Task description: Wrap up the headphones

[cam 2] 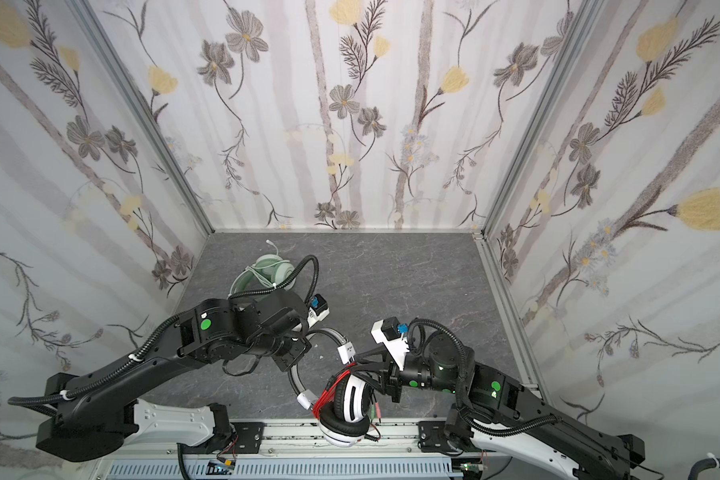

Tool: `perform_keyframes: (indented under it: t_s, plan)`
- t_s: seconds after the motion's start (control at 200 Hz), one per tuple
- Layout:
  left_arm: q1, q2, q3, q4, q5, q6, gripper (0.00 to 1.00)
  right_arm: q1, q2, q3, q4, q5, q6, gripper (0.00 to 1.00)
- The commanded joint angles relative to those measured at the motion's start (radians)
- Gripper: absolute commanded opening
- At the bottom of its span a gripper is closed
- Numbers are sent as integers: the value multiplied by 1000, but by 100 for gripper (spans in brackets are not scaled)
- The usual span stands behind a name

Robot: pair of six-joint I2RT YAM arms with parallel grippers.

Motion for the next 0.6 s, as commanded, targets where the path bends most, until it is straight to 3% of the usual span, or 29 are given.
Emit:
perform_keyframes:
  t_s: [0.0,0.295,0.6]
  plan:
    - [1,-15,3,56,84,-18,0,-33,-14,-20,41,29,21,26]
    - [31,-51,0,77,134,-26,0,-108,-75,-109,42,-13,55,26]
    - [66,-47,17,105,140,-79,0,-109,-73,-195,204,-112,130,27]
